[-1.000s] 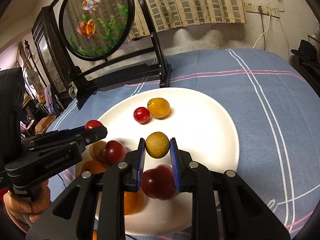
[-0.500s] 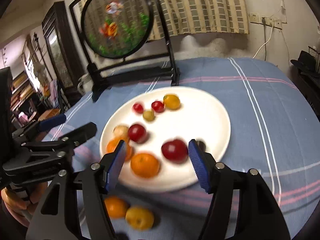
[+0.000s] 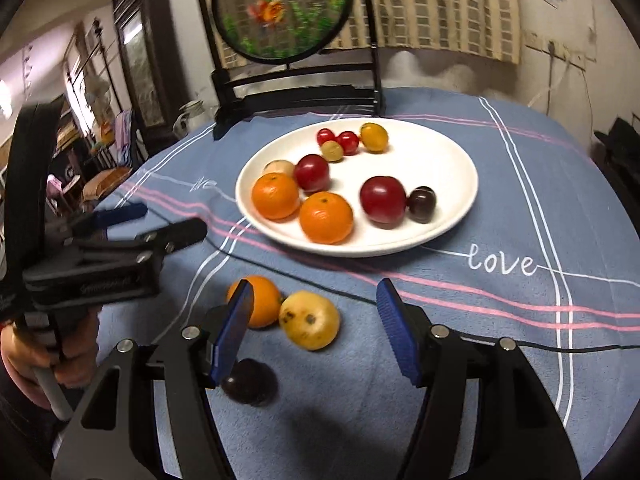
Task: Organize fruits
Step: 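Grasp the pale yellow pear-like fruit with the right tool while the left tool grasps a tangerine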
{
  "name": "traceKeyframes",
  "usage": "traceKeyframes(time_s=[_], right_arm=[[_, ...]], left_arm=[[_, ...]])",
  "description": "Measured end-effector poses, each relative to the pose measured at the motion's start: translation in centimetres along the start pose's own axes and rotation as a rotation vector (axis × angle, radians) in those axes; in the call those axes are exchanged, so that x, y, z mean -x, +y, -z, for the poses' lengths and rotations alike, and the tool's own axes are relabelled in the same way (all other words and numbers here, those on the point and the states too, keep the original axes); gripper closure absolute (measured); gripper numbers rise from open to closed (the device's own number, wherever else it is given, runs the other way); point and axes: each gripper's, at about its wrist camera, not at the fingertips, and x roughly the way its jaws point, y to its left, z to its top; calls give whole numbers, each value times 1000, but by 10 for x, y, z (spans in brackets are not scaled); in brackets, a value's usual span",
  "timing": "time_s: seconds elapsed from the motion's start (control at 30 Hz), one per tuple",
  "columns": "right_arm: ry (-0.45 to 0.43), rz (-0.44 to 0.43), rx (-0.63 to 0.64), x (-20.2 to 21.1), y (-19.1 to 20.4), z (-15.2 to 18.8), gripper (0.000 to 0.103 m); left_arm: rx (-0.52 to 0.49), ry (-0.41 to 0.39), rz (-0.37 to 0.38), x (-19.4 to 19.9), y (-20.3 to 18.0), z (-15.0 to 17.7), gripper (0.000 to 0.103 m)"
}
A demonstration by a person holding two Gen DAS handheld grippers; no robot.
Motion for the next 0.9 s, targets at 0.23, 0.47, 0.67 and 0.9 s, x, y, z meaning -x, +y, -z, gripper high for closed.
traceKeyframes(time_s=[0.23,0.47,0.67,0.9], right_arm=[[57,22,72,-12,11,5,39],[102,21,62,-22,7,8,44],[101,20,69,-25,6,11,48],[128,12,57,-34,1,13,54]], left_arm=[[-6,-6,-19,2,2,-1,3],[30,17,2,0,8,-3,3],[51,32,15,-3,10,-3,3],[39,28,14,-1,8,-3,3]])
